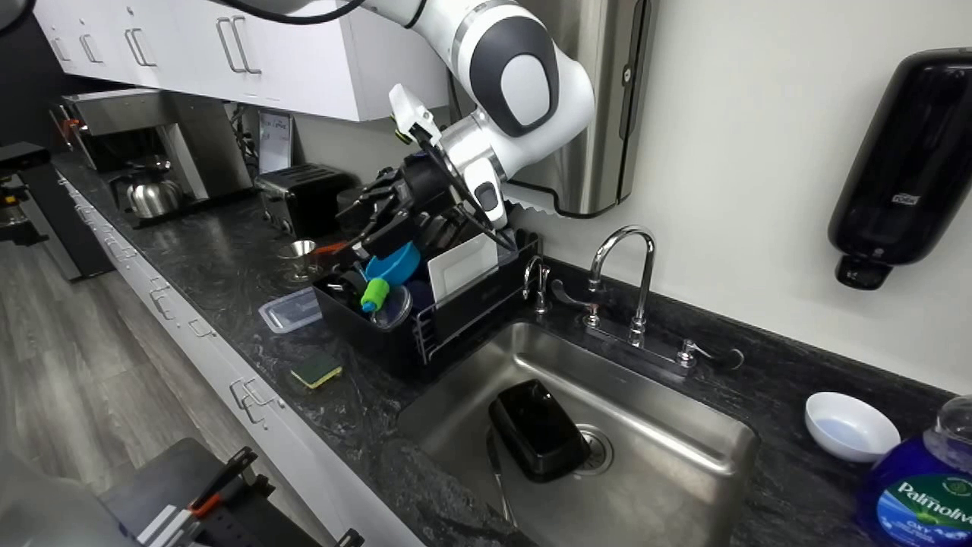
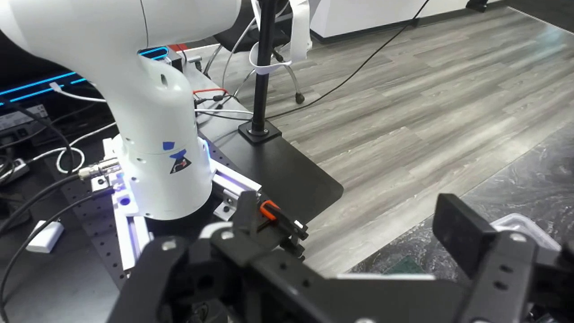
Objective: Pick up the blue cup from the sink and place it on the dish rack
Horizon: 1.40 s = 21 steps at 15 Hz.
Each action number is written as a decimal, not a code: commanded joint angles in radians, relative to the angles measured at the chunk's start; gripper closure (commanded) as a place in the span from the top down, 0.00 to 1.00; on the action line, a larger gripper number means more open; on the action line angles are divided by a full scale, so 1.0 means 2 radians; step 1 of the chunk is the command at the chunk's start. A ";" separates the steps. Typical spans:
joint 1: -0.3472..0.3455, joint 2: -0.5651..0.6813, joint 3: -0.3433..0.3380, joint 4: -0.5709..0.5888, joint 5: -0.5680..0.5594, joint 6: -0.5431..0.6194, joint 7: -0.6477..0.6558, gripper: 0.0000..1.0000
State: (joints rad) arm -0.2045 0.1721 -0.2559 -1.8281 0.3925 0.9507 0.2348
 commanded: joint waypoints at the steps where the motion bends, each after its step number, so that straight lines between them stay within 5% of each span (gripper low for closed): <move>1: -0.001 -0.021 0.005 -0.015 -0.021 0.035 -0.030 1.00; 21: -0.003 -0.140 0.007 -0.134 -0.067 0.255 -0.175 1.00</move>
State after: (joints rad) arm -0.2042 -0.0558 -0.2524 -2.0328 0.2901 1.3787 -0.0731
